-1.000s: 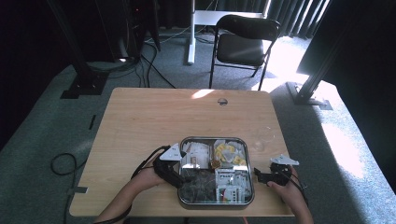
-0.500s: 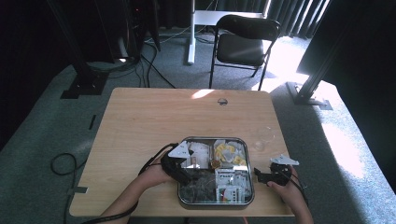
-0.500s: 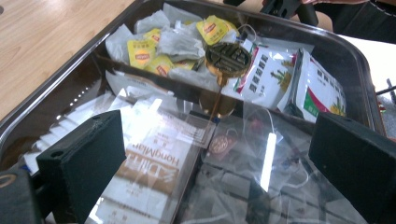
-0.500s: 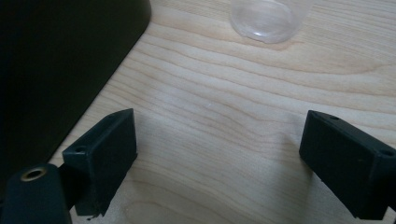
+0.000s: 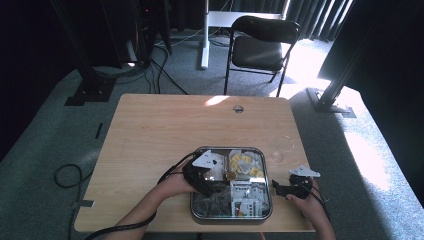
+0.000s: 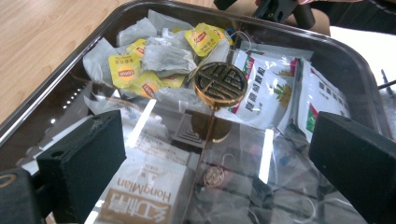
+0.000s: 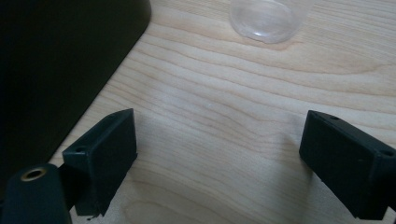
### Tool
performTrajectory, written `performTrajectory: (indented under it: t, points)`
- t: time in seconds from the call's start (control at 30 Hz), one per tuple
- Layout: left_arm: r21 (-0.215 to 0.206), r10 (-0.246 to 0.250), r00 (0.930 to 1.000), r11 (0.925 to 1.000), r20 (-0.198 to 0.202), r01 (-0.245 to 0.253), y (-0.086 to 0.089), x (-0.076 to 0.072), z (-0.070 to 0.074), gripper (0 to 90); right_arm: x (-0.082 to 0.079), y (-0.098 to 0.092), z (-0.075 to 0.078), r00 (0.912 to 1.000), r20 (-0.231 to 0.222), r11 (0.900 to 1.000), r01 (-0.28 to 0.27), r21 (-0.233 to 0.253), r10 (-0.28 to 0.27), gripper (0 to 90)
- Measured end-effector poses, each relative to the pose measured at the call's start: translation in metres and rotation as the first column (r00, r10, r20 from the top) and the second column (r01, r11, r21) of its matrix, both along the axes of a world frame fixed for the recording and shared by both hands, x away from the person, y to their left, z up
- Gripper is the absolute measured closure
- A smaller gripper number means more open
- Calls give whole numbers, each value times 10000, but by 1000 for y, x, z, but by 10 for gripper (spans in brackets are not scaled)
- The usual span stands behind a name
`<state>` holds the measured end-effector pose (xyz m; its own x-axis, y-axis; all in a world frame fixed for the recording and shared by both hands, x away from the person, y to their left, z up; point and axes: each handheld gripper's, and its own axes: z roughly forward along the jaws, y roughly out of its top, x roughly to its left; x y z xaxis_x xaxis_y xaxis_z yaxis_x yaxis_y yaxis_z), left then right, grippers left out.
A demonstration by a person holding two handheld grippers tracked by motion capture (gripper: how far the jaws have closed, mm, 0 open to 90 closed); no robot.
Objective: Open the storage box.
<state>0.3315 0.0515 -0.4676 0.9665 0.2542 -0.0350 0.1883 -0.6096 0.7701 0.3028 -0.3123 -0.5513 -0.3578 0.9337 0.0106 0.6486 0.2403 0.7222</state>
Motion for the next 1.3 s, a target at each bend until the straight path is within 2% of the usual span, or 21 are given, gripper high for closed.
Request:
performTrajectory:
  t: [0.17,0.2,0.4,0.43,0.47,0.57,0.63,0.7,0.77,1.07,1.23,1.3]
  points:
    - [-17,4,10000,10000,16,-4,-7,3,0,55,0,0,0,10000,3,10000,-4,0,4,105]
    - [77,-17,10000,10000,14,17,-12,4,0,55,0,0,0,10000,3,10000,-2,4,2,104]
    - [318,-24,9999,9995,147,19,-21,5,-2,193,0,0,0,10000,3,10000,4,5,-4,104]
    - [366,19,9998,9993,209,-26,-22,5,-3,193,0,0,0,10000,3,10000,4,5,-4,104]
    - [359,-19,9999,9994,131,14,-23,6,-3,231,0,0,0,10000,4,10000,1,5,-1,104]
    - [460,68,9998,9989,181,-76,-26,7,-5,267,0,0,0,10000,1,10000,1,7,-1,104]
    - [519,70,9997,9986,238,-82,-29,7,-6,335,0,0,0,10000,4,10000,2,8,-2,104]
    - [568,23,9997,9984,241,-37,-31,7,-6,342,0,0,0,10000,1,10000,4,8,-4,104]
    - [603,-44,9997,9982,231,30,-34,7,-6,396,0,0,0,10000,2,10000,6,14,-6,105]
    - [683,-132,9999,9976,99,125,-38,8,-10,449,0,0,0,10000,1,10000,0,6,0,105]
    - [681,-143,9997,9976,194,129,-42,7,-10,470,0,0,0,10000,3,10000,2,7,-2,105]
    - [645,-165,9997,9978,194,153,-42,7,-10,518,0,0,0,10000,4,10000,0,6,0,104]
